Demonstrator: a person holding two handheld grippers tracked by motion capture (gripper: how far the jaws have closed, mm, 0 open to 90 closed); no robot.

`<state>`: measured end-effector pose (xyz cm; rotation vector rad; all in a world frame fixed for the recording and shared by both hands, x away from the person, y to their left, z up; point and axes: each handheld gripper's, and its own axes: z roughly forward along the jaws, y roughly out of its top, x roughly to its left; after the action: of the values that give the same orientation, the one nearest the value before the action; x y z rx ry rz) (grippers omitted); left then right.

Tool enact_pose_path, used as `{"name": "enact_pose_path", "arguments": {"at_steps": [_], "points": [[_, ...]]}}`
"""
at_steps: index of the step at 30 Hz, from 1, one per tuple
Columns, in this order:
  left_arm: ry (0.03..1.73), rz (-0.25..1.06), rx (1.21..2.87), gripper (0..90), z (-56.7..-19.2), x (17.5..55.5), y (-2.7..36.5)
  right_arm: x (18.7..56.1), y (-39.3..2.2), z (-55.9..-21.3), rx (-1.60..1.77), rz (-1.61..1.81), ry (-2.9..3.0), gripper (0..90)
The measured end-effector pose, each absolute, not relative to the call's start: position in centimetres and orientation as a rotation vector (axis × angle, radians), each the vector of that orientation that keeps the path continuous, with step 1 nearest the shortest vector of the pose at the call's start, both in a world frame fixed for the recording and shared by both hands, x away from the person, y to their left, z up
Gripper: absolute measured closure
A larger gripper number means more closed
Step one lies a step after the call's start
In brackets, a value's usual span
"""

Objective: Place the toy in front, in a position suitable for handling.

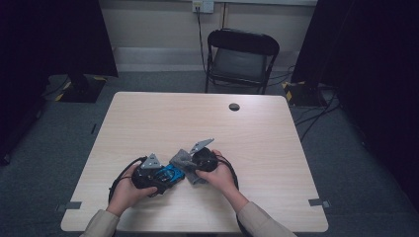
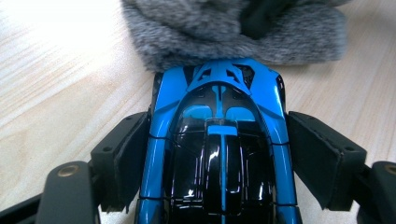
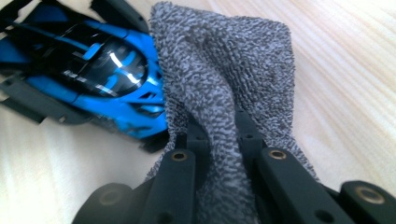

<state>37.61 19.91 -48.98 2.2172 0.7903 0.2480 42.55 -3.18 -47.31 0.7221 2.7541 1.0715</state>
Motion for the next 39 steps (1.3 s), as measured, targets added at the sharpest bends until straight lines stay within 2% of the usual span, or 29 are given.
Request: {"name": "enact_pose_path", "arguments": {"at_steps": [12, 18, 24, 30, 39], "points": [[0.786, 0.257, 2.218, 23.3, -49.0, 37.6, 19.8, 40.2, -4.8, -46.2, 0.607, 0.991, 2.781, 80.8], [0.78, 0.267, 2.218, 23.2, -49.0, 37.5, 19.9, 42.3, -4.9, -45.1, 0.707, 1.028, 2.63, 80.8], [0.78, 0.262, 2.214, 23.2, -49.0, 37.6, 19.9, 44.0, -2.5, -46.5, 0.695, 0.935, 2.682, 80.8], [0.784, 0.251, 2.208, 23.2, -49.0, 37.6, 20.0, 42.7, -1.4, -46.5, 0.55, 0.832, 2.733, 80.8], [0.786, 0.257, 2.208, 23.2, -49.0, 37.6, 19.9, 40.7, -2.9, -46.1, 0.506, 0.832, 2.774, 80.8]]}}
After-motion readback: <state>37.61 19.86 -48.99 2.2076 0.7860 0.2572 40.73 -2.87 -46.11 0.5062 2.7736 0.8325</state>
